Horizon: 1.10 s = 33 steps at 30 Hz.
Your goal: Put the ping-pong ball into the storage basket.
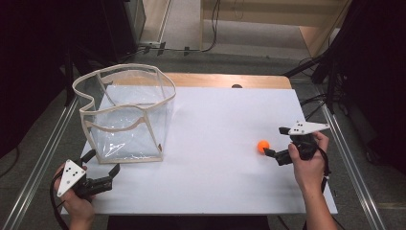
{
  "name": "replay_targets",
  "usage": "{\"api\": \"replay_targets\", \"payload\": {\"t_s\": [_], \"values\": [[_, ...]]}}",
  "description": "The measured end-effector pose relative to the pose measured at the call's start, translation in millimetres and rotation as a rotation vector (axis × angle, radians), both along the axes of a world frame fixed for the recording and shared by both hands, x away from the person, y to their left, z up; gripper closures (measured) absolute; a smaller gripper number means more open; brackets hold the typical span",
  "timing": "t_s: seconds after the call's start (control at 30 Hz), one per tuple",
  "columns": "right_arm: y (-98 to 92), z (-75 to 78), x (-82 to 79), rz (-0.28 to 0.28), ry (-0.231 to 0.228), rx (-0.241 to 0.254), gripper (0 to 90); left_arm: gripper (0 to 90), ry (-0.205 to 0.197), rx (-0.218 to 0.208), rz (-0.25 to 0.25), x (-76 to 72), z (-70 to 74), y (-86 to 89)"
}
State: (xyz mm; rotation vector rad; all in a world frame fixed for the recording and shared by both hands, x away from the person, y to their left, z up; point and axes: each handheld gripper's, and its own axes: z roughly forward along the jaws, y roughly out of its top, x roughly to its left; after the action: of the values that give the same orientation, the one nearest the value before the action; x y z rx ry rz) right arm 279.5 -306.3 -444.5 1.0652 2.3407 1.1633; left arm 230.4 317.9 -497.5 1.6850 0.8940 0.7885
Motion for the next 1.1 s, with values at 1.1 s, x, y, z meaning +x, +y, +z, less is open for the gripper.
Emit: {"api": "replay_targets", "payload": {"t_s": [1.1], "values": [[15.6, -9.9, 40.2, 0.047, 0.241, -0.158, 5.1, 4.9, 0.000, -0.004, -0.003, 0.5, 0.1, 0.4]]}}
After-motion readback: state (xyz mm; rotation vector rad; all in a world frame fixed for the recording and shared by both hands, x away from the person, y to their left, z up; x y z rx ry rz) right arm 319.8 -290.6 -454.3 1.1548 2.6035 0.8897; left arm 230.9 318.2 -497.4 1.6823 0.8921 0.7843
